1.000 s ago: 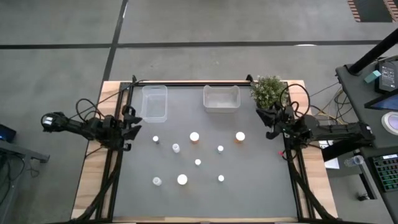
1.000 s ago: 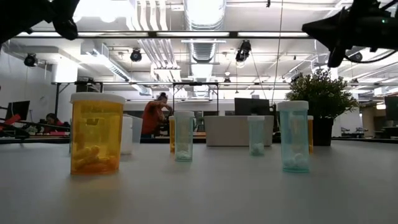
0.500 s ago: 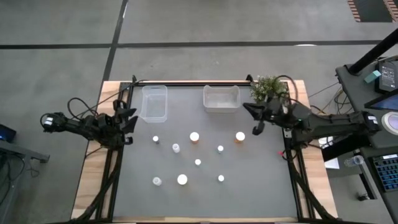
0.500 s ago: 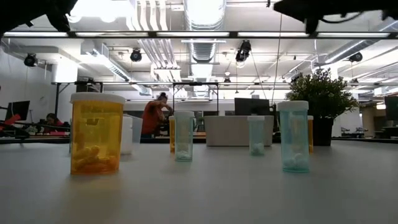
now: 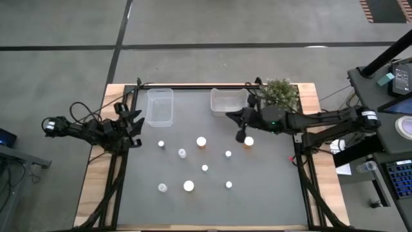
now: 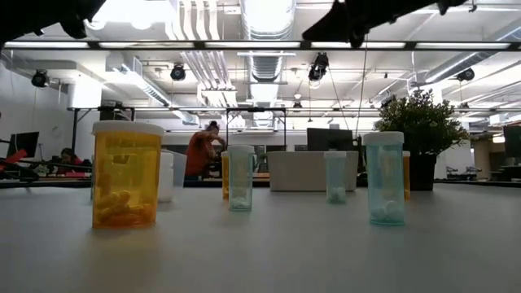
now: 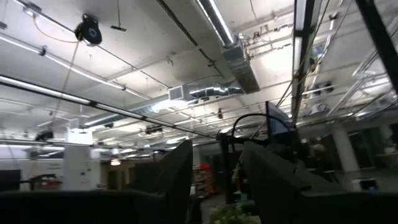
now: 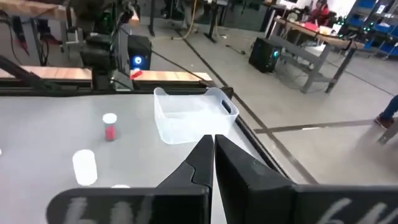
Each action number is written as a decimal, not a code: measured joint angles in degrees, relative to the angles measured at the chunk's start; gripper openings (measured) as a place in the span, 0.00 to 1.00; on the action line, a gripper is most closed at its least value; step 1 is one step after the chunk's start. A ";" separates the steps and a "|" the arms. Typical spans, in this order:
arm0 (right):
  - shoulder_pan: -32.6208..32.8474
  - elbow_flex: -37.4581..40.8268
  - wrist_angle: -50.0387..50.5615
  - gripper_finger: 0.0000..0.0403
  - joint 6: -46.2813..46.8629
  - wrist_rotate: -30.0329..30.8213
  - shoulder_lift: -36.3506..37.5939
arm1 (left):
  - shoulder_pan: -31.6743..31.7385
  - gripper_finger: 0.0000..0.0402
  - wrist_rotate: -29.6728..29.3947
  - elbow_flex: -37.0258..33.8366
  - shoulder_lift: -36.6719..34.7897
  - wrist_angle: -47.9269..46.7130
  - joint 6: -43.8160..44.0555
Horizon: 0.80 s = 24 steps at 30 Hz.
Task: Pick and place medicine bottles into bin by pill shape (circle, oval)
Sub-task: Put the top left orange capsule bottle into the gray bin
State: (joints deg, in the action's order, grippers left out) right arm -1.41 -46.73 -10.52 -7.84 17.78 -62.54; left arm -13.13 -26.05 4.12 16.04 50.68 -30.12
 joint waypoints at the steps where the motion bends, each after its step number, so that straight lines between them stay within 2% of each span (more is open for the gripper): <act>1: 0.00 -0.99 0.00 0.02 -0.27 0.00 -1.16 | 0.00 0.32 -0.20 0.02 -0.03 0.20 -1.11; 8: -0.02 -8.14 6.77 0.02 -0.25 -1.40 -9.17 | 0.02 0.32 -0.23 0.39 0.16 1.48 -7.64; 18: 0.00 -24.03 26.65 0.02 3.27 -8.12 -19.64 | 0.04 0.32 -0.41 0.52 2.46 1.39 -9.67; 24: 0.17 -28.38 32.98 0.02 4.24 -9.33 -25.36 | 1.19 0.32 -0.30 1.42 4.57 1.75 -10.69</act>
State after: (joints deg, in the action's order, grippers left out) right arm -1.23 -75.11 22.46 -3.60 8.45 -87.90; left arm -11.94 -26.35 5.54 20.61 52.43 -40.81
